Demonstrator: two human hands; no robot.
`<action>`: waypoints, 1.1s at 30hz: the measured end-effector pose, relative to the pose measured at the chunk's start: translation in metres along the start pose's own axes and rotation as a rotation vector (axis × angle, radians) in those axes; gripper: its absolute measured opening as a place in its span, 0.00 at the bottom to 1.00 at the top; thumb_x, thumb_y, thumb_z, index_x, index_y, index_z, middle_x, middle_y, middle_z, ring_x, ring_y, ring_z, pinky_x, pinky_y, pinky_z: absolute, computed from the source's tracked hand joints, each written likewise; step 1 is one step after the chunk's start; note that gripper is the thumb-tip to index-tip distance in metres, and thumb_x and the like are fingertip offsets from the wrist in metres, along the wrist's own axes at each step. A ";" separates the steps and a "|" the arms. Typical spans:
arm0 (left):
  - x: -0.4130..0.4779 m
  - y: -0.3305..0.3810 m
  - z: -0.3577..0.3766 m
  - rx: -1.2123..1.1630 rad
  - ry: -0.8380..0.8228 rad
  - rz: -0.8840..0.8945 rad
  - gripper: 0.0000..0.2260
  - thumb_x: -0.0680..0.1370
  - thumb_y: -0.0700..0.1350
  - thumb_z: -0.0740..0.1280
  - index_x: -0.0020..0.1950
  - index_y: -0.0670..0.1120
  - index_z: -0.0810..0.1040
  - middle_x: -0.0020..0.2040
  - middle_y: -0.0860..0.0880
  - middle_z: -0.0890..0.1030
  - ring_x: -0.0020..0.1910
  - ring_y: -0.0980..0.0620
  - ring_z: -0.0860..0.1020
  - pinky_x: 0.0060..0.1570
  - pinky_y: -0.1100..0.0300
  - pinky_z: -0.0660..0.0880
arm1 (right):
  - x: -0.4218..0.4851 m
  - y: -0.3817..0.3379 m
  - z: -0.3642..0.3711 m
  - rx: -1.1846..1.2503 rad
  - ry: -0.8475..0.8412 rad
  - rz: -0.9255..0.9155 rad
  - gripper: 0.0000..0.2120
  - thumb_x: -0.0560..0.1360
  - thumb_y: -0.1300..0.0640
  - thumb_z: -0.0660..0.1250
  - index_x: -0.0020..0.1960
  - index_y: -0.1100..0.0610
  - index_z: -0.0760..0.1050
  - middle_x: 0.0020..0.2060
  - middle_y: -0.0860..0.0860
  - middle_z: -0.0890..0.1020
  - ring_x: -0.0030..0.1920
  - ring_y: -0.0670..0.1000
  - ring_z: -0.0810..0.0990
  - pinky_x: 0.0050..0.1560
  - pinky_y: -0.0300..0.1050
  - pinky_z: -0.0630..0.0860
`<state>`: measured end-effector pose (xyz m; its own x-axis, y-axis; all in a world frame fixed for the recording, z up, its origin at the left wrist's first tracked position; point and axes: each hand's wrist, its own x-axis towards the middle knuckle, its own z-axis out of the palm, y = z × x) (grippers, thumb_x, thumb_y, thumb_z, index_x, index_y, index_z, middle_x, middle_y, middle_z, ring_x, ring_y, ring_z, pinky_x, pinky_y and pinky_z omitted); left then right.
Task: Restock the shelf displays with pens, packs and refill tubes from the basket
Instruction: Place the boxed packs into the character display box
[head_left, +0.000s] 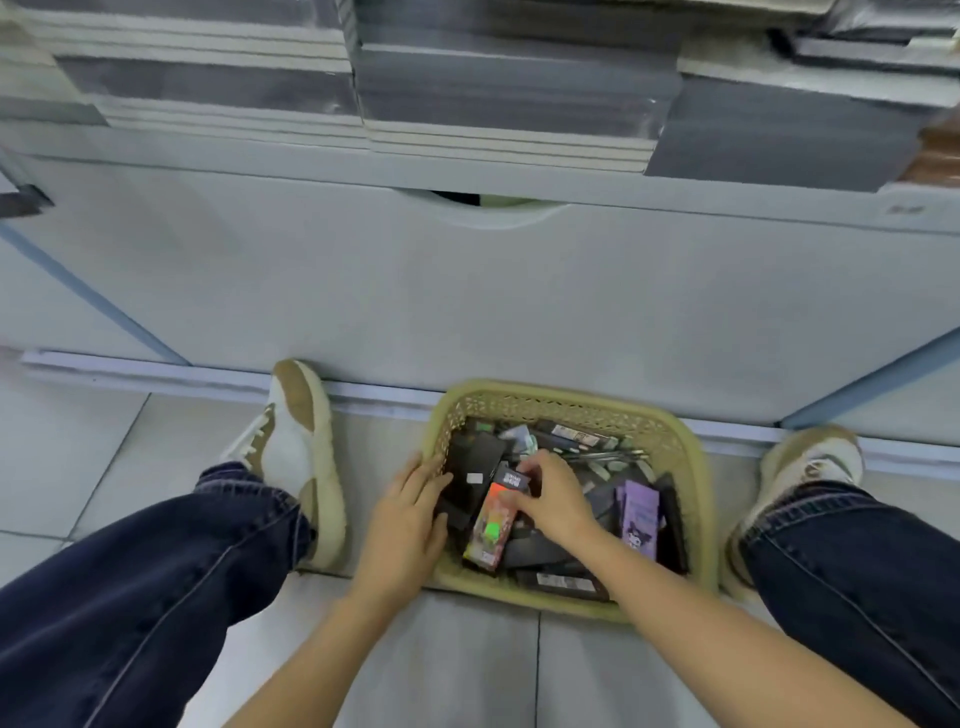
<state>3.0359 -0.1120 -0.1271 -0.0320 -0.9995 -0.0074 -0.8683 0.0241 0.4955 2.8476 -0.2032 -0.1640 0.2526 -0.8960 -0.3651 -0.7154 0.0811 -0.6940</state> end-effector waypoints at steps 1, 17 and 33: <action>0.002 0.001 -0.002 0.002 0.028 -0.002 0.17 0.75 0.35 0.68 0.65 0.39 0.77 0.68 0.42 0.74 0.72 0.41 0.67 0.71 0.48 0.65 | -0.001 0.000 -0.009 0.123 -0.008 0.005 0.13 0.71 0.58 0.75 0.51 0.56 0.74 0.50 0.52 0.78 0.53 0.52 0.76 0.53 0.45 0.72; 0.024 0.023 -0.033 -1.087 0.007 -0.611 0.05 0.79 0.39 0.66 0.50 0.37 0.76 0.38 0.41 0.81 0.29 0.50 0.79 0.32 0.60 0.78 | 0.015 -0.055 -0.038 0.350 -0.028 -0.108 0.14 0.77 0.53 0.68 0.61 0.53 0.74 0.57 0.49 0.80 0.54 0.45 0.79 0.58 0.43 0.75; 0.018 -0.002 -0.026 -1.066 0.035 -0.645 0.06 0.78 0.42 0.68 0.49 0.40 0.78 0.37 0.43 0.83 0.34 0.51 0.81 0.36 0.61 0.80 | 0.023 -0.046 0.015 0.055 -0.171 -0.071 0.27 0.72 0.53 0.74 0.67 0.57 0.68 0.64 0.53 0.73 0.66 0.52 0.70 0.59 0.39 0.64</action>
<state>3.0494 -0.1309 -0.1059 0.2781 -0.8226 -0.4960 0.1137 -0.4845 0.8673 2.8962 -0.2210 -0.1498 0.4119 -0.8133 -0.4108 -0.6564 0.0479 -0.7529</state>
